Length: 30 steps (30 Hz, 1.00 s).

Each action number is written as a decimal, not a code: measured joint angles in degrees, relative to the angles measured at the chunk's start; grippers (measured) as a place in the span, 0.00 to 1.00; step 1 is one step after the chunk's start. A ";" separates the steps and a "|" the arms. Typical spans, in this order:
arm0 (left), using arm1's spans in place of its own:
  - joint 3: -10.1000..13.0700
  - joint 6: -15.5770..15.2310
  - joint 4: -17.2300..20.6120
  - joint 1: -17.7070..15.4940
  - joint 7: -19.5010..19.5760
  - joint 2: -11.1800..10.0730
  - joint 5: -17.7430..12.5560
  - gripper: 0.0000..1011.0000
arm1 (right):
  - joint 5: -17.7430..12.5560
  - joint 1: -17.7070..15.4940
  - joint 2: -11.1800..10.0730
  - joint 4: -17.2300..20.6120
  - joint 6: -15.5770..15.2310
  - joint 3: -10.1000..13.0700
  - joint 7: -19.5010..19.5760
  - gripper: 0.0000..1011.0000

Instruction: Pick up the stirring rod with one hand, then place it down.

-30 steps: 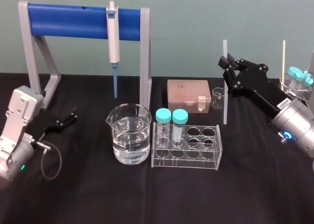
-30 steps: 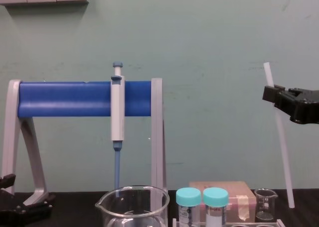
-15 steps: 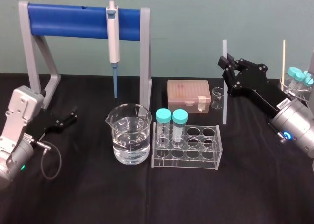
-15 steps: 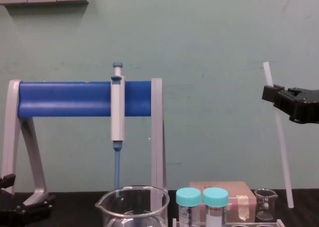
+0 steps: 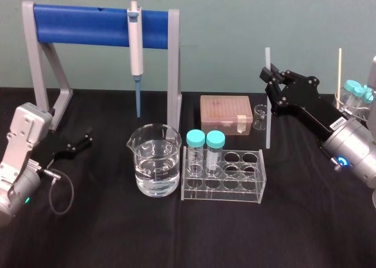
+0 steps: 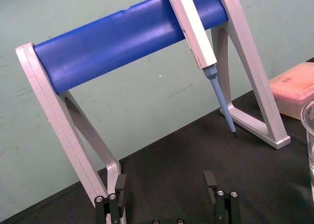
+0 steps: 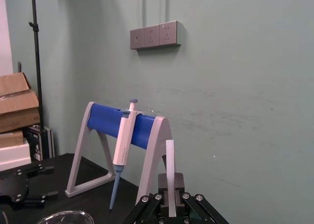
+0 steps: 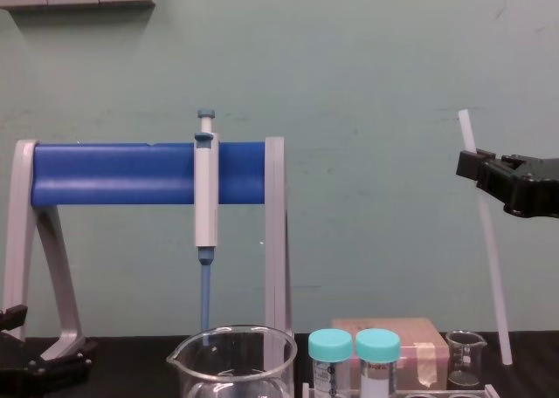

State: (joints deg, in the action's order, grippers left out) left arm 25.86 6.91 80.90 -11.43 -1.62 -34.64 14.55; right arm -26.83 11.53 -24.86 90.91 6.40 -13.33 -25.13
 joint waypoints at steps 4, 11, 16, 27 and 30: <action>0.00 0.00 0.00 0.00 0.00 0.00 0.00 0.99 | 0.04 0.09 0.06 -0.16 0.01 -0.05 0.00 0.07; 0.00 0.00 0.00 0.00 0.00 0.00 0.00 0.99 | 0.11 0.41 0.24 -0.63 0.11 -0.17 -0.03 0.07; 0.00 0.00 0.00 0.00 0.00 0.00 0.00 0.99 | 0.18 0.73 0.52 -1.07 0.13 -0.38 -0.04 0.07; 0.00 0.00 0.00 0.00 0.00 0.00 0.00 0.99 | 1.13 1.74 2.96 -4.28 3.36 -2.42 -0.65 0.07; 0.00 0.00 0.00 0.00 0.00 0.00 0.00 0.99 | 1.50 1.78 3.56 -5.48 4.71 -2.72 -1.02 0.07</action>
State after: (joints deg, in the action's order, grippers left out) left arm 25.86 6.91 80.90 -11.43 -1.62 -34.64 14.55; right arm -25.33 13.31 -21.30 85.43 11.11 -16.06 -26.15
